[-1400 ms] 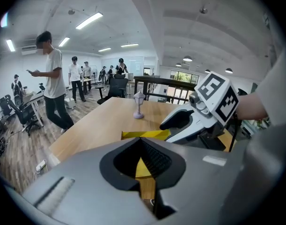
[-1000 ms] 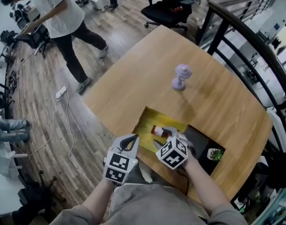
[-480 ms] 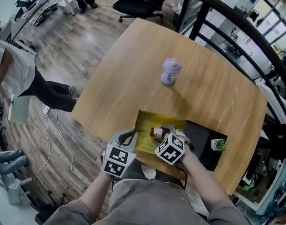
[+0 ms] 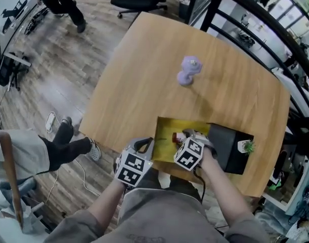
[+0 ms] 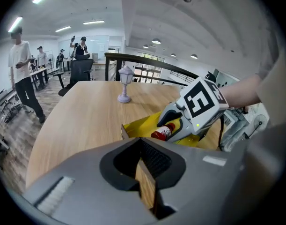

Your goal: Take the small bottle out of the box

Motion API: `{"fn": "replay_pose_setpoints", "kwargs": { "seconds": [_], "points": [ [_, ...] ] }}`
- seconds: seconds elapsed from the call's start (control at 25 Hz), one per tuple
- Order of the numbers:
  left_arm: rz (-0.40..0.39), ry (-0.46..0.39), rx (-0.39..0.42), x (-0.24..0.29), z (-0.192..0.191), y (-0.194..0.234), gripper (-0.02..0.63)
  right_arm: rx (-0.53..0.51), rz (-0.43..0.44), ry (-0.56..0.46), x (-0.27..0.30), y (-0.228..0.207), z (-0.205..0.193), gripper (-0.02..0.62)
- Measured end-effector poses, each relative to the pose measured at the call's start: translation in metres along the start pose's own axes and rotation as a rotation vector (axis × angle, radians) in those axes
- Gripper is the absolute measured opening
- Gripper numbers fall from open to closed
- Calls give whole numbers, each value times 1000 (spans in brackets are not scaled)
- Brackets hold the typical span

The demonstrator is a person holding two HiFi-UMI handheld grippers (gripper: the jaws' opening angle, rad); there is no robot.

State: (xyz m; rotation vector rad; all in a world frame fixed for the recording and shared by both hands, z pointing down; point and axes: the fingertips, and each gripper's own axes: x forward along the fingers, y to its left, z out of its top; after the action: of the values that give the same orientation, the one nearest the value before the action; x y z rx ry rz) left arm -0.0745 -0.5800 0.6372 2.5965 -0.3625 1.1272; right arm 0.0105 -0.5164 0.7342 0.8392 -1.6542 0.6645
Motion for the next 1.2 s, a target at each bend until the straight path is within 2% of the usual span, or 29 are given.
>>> {"fn": "replay_pose_setpoints", "kwargs": {
  "seconds": [0.2,0.4,0.6,0.92,1.04,1.2],
  "points": [
    [17,1,-21,-12,-2,15,2,-15,-24,32,6,-3,0,230],
    [44,-15,-2,-21,-3,26,2,8,-54,26,13,-8,1,229],
    [63,-17,-31,-26,-5,30,2,20,-54,14,16,-9,2,229],
    [109,-57,-59,-47,-3,28,2,166,-38,-36,12,-8,3,229],
    [117,-69,-55,-53,0,26,2,234,-21,-93,2,-6,9,229],
    [124,-96,-43,-65,12,21,2,267,-32,-174,-24,-5,23,229]
  ]
}}
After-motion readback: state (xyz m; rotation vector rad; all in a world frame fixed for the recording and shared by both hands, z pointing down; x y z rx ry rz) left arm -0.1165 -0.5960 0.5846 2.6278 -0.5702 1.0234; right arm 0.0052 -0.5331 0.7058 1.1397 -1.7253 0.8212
